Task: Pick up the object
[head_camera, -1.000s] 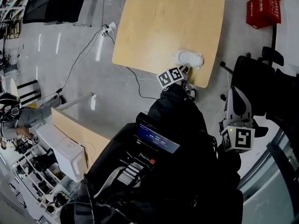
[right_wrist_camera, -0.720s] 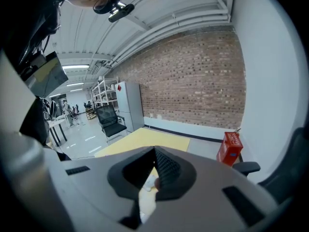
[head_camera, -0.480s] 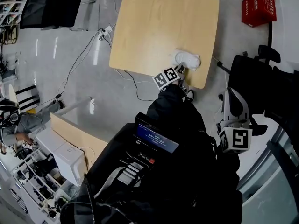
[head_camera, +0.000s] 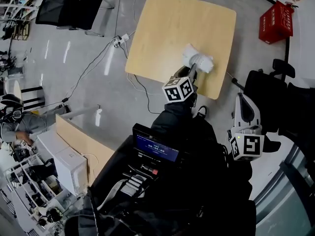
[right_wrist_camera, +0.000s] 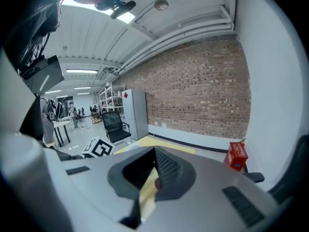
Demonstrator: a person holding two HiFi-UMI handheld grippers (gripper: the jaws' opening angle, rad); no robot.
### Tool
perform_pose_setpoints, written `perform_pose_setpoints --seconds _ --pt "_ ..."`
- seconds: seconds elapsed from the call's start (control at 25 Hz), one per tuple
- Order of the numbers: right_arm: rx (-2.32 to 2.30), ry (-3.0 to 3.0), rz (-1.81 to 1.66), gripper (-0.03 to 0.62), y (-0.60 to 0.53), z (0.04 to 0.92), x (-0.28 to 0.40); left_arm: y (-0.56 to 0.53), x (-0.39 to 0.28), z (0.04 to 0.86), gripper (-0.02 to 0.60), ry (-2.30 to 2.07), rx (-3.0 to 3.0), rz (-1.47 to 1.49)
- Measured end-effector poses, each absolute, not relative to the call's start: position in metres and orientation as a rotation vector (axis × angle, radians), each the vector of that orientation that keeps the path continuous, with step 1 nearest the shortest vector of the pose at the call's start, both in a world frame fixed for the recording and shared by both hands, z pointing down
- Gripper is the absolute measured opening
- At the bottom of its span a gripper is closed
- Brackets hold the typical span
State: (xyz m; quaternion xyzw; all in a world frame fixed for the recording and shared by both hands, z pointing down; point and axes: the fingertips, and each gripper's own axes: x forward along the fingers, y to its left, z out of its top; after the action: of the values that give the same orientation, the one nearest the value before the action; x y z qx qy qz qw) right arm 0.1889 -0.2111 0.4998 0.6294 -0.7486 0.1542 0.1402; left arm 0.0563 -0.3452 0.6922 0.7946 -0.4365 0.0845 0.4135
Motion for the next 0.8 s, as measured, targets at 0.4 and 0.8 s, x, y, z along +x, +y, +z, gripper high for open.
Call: perform_pose_setpoints --seconds 0.4,0.8 --pt "1.826 -2.312 0.29 0.005 -0.227 0.451 0.168 -0.363 0.029 0.538 0.114 -1.326 2.4 0.207" --pt "1.89 -2.347 0.115 0.005 -0.247 0.405 0.162 -0.346 0.004 0.443 0.114 -1.532 2.602 0.214"
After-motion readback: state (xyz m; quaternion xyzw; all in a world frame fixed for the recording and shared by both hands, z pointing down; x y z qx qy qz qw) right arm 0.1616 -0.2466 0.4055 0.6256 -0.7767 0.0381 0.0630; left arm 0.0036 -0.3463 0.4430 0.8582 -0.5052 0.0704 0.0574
